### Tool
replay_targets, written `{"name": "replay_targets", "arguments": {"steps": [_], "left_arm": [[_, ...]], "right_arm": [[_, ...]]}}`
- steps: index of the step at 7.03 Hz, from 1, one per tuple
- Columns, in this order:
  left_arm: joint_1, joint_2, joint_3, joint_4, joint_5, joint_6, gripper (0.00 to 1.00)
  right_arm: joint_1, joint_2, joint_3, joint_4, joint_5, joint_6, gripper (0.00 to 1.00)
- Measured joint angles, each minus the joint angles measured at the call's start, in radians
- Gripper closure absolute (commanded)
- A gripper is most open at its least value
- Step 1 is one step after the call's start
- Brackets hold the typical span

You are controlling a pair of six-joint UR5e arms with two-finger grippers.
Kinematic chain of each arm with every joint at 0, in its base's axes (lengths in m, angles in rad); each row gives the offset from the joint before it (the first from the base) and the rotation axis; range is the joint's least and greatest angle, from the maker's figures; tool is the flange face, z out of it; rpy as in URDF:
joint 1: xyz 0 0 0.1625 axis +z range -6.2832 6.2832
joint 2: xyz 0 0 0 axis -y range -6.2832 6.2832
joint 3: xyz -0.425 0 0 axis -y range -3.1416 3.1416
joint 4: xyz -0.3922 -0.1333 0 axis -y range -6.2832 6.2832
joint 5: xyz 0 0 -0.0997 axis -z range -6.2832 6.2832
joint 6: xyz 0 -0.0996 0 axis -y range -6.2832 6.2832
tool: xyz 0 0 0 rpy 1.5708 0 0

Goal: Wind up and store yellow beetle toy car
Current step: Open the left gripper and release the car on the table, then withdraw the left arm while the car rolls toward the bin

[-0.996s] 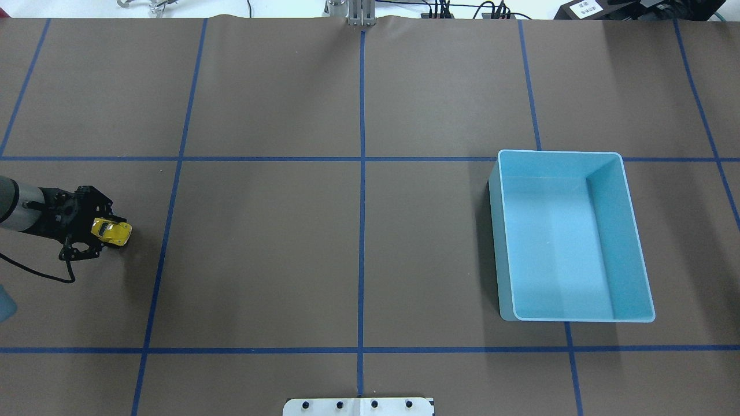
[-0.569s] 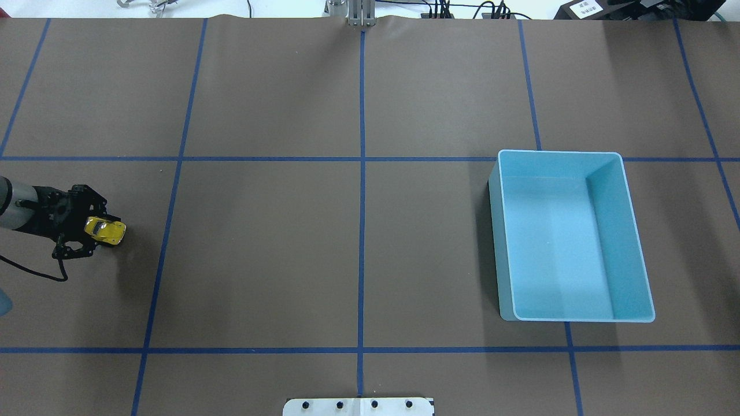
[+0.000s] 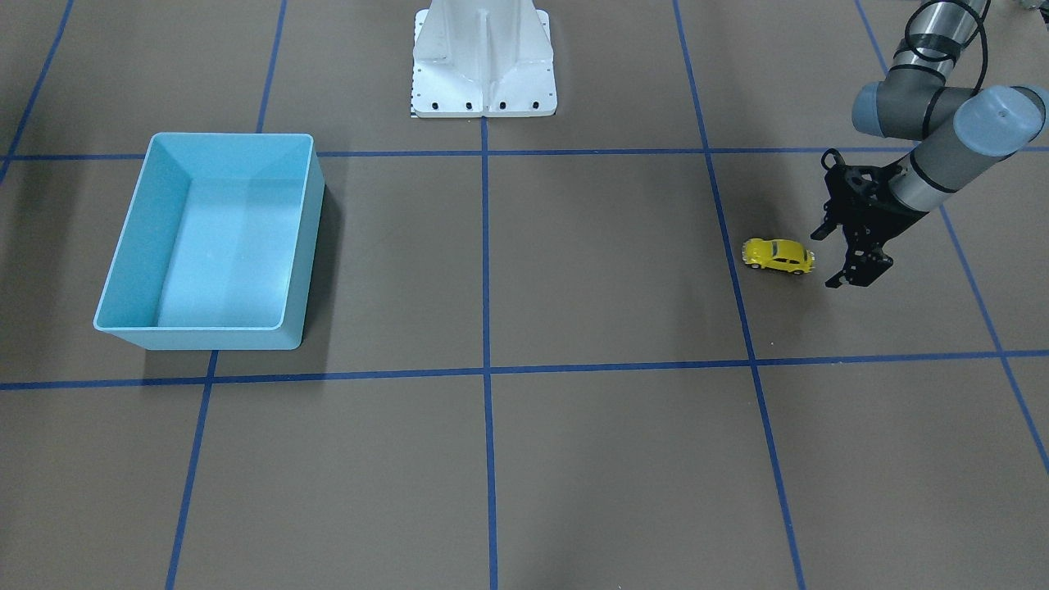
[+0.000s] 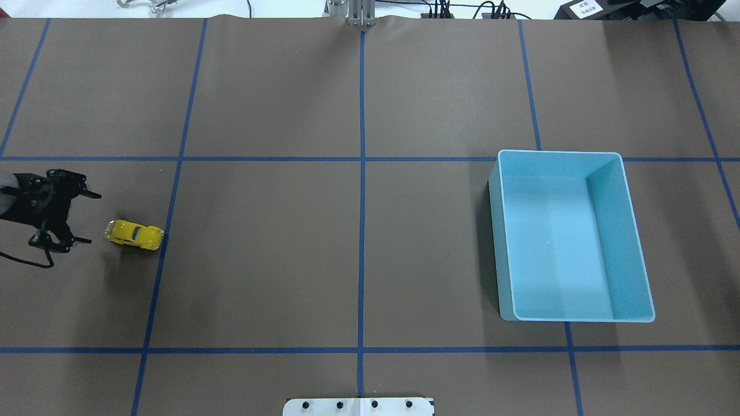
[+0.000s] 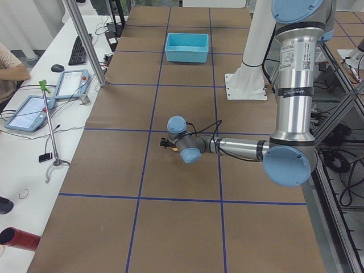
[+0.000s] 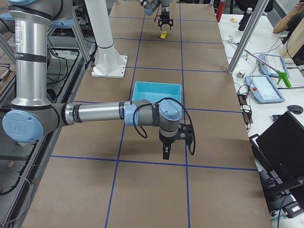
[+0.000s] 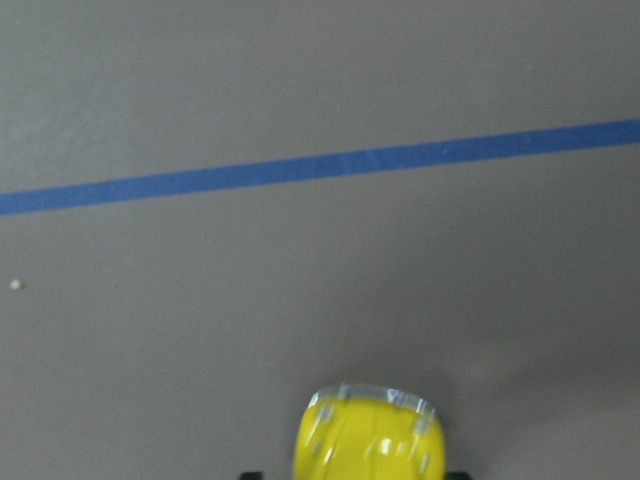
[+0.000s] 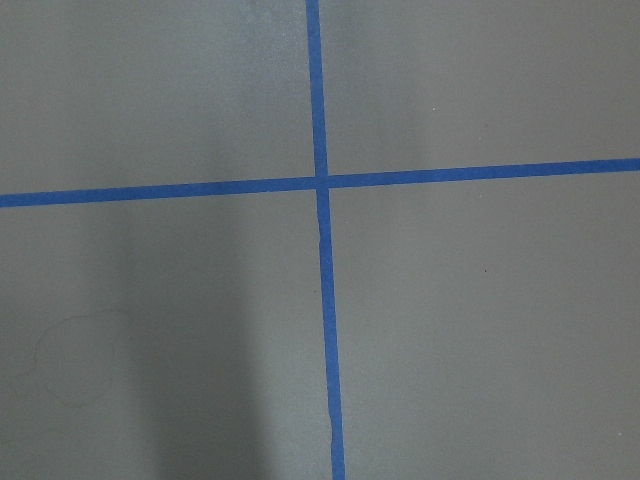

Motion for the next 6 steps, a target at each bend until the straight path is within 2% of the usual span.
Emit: {"name": "replay_targets", "arguments": {"steps": [3,5,6], "left_arm": [[-0.046,0.002,0.004,0.049,-0.002,-0.003,0.00],[-0.107,0.019,0.002,0.159,-0.025,-0.031,0.00],[-0.143,0.033,-0.002,0.237,-0.059,-0.112,0.00]], "right_arm": [[0.000,0.000,0.001,0.000,0.000,0.000,0.00],[0.000,0.000,0.001,0.001,-0.001,0.000,0.00],[0.000,0.000,0.002,0.001,-0.001,0.000,0.00]]}}
